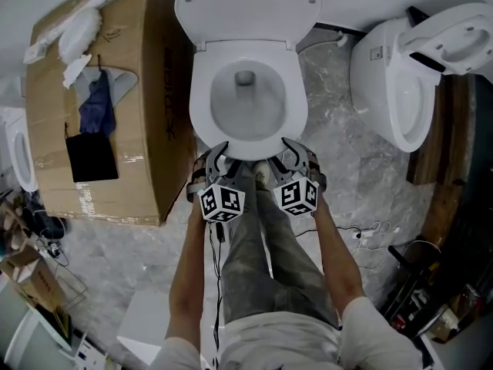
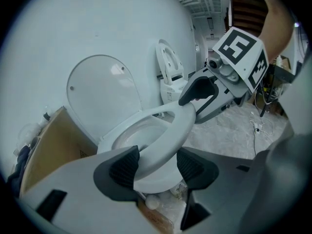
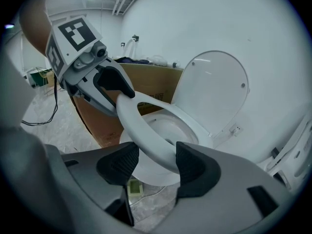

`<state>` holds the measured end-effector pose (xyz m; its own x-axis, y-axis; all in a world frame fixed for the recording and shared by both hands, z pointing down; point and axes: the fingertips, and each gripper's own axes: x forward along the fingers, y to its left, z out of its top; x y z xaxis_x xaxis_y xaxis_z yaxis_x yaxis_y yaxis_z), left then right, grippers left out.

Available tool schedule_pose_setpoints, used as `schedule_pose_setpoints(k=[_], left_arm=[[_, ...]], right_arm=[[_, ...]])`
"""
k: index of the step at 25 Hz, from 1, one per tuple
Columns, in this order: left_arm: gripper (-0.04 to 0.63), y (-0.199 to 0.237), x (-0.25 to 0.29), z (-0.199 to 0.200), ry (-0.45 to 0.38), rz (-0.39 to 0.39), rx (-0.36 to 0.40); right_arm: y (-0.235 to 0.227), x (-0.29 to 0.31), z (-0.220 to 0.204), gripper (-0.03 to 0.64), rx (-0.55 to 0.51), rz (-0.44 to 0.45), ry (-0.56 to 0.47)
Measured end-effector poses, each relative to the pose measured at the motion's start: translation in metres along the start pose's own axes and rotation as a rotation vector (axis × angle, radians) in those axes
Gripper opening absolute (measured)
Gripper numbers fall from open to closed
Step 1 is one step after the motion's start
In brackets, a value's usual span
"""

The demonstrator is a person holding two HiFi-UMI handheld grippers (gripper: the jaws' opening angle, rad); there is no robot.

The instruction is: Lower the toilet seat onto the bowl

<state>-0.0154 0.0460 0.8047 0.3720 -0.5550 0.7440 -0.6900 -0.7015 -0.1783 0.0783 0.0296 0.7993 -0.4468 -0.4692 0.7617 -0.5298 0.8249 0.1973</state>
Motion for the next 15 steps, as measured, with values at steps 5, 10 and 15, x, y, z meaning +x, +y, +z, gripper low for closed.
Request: schedule_pose_setpoints(k=[5, 10, 15], left_arm=[[0.259, -0.008, 0.007, -0.012, 0.010, 0.000, 0.019], [0.264, -0.015, 0.018, -0.025, 0.026, 0.001, 0.038], [0.270, -0.022, 0.027, -0.038, 0.045, -0.007, 0.054]], right_arm=[[0.008, 0.008, -0.012, 0.238, -0.023, 0.000, 0.013], [0.016, 0.018, -0.024, 0.241, -0.050, 0.002, 0.027], [0.023, 0.028, -0.038, 0.245, -0.077, 0.003, 0.043]])
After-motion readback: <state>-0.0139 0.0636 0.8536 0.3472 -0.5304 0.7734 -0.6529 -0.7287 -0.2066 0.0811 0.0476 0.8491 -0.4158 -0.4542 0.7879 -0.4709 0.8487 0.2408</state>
